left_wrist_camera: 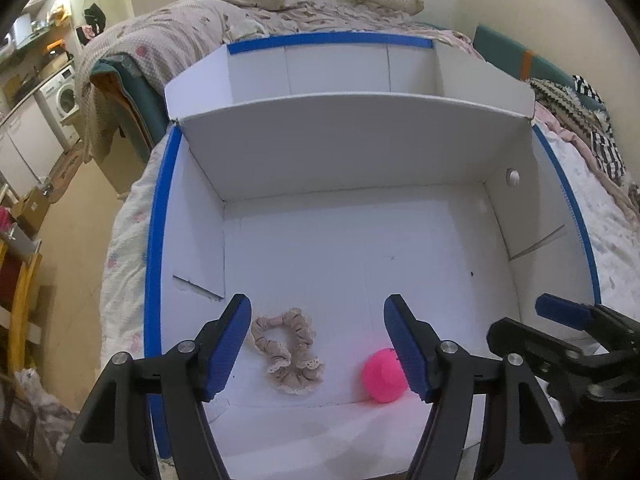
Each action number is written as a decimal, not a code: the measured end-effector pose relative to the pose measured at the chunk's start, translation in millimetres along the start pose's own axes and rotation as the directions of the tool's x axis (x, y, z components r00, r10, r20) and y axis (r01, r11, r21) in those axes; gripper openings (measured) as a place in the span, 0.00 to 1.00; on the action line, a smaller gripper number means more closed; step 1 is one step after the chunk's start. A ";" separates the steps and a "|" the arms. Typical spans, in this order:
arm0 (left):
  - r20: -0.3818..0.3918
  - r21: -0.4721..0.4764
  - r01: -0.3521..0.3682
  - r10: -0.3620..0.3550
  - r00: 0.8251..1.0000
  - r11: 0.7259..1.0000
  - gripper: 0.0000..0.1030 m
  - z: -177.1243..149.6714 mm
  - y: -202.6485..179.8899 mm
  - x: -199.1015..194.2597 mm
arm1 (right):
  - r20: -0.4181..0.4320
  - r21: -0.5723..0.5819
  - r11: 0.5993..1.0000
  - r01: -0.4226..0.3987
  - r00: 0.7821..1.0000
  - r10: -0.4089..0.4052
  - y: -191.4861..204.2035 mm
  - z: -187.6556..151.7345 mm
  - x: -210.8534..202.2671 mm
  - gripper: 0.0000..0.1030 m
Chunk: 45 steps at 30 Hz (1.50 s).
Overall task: Organize soft objects
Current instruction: 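Lift both tools out of the box back toward the remaining items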
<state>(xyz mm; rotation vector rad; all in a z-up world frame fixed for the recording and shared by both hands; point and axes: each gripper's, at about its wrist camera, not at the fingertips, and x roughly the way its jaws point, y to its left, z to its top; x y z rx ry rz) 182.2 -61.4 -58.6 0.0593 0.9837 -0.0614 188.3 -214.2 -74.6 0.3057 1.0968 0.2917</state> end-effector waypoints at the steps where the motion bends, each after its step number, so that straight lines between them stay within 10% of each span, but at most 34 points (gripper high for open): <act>1: 0.006 -0.001 -0.001 0.001 1.000 1.000 0.65 -0.2 0.2 -1.7 | 0.004 0.011 1.000 -0.007 1.000 0.007 -0.5 0.6 -1.1 1.00; 45: 0.080 -0.150 -0.073 0.086 0.993 0.986 0.65 -82.4 62.1 -101.1 | 0.272 -0.013 0.995 0.095 0.958 -0.087 6.7 -75.4 -106.2 1.00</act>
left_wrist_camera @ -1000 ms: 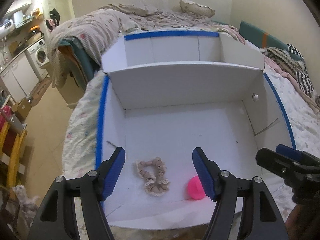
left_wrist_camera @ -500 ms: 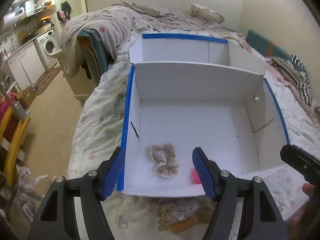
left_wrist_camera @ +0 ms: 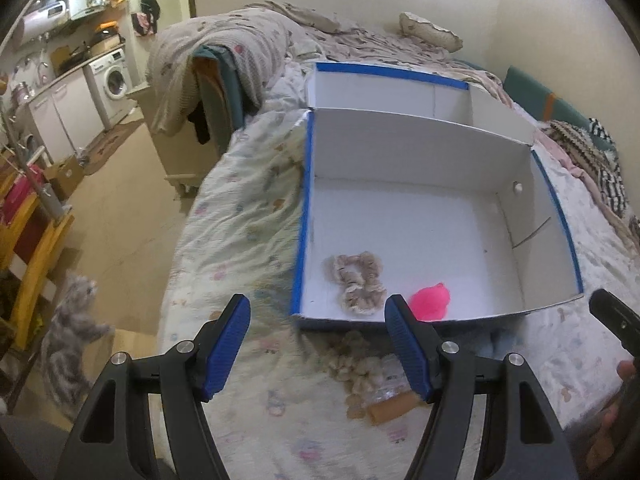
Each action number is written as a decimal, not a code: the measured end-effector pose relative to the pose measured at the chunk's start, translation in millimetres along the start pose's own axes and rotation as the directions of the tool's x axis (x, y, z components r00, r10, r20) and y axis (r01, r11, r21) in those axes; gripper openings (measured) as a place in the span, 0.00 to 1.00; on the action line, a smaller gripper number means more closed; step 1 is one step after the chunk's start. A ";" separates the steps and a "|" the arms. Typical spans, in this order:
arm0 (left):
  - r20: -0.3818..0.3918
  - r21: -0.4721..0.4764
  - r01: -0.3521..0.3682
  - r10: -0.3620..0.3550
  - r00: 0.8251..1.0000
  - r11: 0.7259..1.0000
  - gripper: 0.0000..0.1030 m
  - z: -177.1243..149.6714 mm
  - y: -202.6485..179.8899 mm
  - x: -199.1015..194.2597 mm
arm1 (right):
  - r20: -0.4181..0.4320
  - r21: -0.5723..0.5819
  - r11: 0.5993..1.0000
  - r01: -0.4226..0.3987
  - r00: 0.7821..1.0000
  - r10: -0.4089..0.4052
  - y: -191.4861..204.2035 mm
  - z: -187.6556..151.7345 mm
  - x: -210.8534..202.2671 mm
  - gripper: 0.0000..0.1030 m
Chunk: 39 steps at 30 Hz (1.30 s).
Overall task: Organize soft objects
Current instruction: 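Lift both tools out of the box back toward the remaining items, then grasp the white cloth with the left tool while the right tool grasps the blue sock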
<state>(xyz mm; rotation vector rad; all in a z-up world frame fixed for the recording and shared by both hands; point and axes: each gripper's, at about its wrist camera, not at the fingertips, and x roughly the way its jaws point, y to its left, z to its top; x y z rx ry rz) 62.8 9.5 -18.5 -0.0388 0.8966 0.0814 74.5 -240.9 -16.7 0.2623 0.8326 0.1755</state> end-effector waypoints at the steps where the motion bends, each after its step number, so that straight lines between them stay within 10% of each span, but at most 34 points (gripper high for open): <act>1: -0.001 -0.007 -0.003 0.003 1.000 1.000 0.65 -1.9 3.0 -1.2 | -0.007 0.003 1.000 -0.001 1.000 0.001 -0.9 -2.0 0.1 1.00; 19: -0.185 -0.104 -0.006 -0.014 0.983 0.995 0.65 -21.7 31.3 41.5 | -0.101 0.041 0.998 0.042 0.994 -0.038 -18.5 -16.2 18.3 1.00; 29: -0.370 -0.159 0.103 -0.156 0.916 0.982 0.65 -31.2 -3.0 111.0 | -0.130 0.037 0.998 0.052 0.990 -0.047 -20.4 -17.7 27.9 1.00; 39: -0.426 -0.198 0.133 -0.207 0.881 0.971 0.16 -35.9 -4.7 130.7 | -0.152 0.066 0.995 0.069 0.987 -0.058 -36.2 -19.9 28.9 1.00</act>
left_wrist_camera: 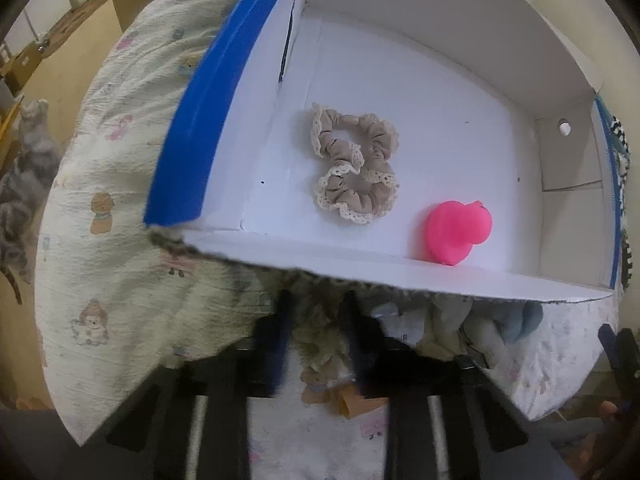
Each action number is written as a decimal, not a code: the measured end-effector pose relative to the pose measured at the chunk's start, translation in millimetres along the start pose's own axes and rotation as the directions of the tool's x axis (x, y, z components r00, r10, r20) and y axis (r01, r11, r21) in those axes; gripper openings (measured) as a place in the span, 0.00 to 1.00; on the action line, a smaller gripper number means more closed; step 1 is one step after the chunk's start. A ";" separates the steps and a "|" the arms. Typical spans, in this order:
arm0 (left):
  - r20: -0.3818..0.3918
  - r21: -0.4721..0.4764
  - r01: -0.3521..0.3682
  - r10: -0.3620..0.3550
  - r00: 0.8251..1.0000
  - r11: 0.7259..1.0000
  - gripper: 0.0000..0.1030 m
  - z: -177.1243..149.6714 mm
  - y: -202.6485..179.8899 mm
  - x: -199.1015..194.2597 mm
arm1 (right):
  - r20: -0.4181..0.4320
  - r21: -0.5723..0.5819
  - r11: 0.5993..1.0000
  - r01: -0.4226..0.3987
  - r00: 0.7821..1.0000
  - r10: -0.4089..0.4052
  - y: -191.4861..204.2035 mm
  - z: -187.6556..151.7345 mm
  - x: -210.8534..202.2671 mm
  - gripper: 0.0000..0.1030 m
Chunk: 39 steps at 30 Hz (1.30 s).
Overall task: Organize soft objects
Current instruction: 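Grasp the white cloth with the left tool while the right tool grasps the blue sock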
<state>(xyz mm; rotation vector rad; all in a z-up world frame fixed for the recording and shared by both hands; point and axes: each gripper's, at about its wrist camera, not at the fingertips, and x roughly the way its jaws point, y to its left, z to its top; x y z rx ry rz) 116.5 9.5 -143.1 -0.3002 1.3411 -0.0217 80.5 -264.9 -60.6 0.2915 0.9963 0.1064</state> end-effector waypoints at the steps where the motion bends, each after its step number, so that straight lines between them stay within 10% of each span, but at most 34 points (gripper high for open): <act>1: -0.001 -0.001 -0.002 0.002 1.000 1.000 0.13 -0.3 0.9 -1.4 | -0.003 0.004 1.000 0.000 1.000 0.000 -0.5 0.1 0.6 1.00; 18: 0.171 0.059 -0.110 0.099 0.980 0.992 0.09 -31.1 13.2 -85.9 | -0.088 0.075 0.995 -0.059 0.994 0.065 -4.6 -4.0 16.8 1.00; 30: 0.182 0.070 -0.106 0.092 0.979 0.992 0.09 -29.8 17.5 -86.0 | -0.282 0.182 0.980 -0.080 0.950 0.130 10.1 -11.0 79.5 0.62; 36: 0.186 0.073 -0.129 0.114 0.976 0.989 0.09 -29.9 17.5 -82.7 | -0.296 0.168 0.983 -0.076 0.947 0.123 16.8 -12.7 96.3 0.15; 39: 0.183 0.075 -0.139 0.124 0.975 0.987 0.09 -30.4 17.4 -80.3 | -0.268 0.119 0.991 -0.057 0.959 0.088 19.4 -10.6 89.4 0.08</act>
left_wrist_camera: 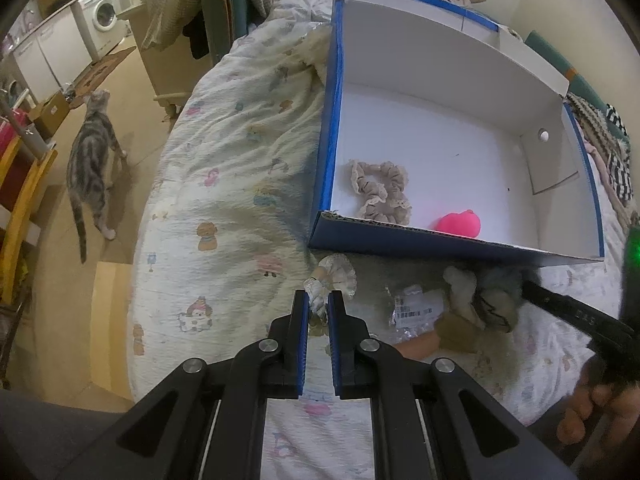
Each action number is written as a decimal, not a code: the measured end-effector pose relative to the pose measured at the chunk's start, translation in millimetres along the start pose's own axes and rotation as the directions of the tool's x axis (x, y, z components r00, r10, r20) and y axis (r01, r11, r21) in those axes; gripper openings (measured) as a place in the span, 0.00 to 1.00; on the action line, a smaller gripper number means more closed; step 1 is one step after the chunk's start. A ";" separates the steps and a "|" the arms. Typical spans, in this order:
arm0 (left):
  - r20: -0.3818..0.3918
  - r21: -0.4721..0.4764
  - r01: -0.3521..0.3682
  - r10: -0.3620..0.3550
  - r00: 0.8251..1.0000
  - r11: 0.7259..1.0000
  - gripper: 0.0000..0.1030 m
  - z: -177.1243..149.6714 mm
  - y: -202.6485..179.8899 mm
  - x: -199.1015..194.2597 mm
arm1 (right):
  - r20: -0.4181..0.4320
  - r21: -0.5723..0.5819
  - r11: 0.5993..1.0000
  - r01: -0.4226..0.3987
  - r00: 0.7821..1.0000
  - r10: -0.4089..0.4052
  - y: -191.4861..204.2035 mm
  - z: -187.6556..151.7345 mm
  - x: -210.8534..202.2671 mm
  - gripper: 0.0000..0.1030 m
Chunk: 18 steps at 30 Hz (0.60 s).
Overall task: Organize soft objects
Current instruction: 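Grasp the white cloth with the left tool while the right tool grasps the blue sock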
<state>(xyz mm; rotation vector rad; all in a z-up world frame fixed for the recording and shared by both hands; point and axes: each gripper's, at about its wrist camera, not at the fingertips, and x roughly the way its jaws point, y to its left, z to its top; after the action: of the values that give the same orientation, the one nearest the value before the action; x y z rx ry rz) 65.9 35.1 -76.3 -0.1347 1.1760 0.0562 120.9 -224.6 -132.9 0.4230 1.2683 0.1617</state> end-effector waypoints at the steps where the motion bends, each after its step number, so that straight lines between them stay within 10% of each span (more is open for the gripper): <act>1: -0.005 0.004 -0.006 0.006 1.000 1.000 0.09 -0.3 -1.1 1.2 | 0.016 -0.030 0.999 0.018 1.000 -0.018 3.9 -1.1 -4.2 0.08; 18: 0.033 0.045 -0.044 0.043 0.999 0.998 0.09 -6.1 -9.4 -5.9 | 0.103 -0.236 0.971 0.039 0.995 -0.015 21.7 -36.0 -50.5 0.07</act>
<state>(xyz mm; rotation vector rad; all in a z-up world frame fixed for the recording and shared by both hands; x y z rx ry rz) 59.1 25.0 -72.4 -0.0680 1.1473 0.0697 74.2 -214.5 -87.8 0.2043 1.1390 0.2629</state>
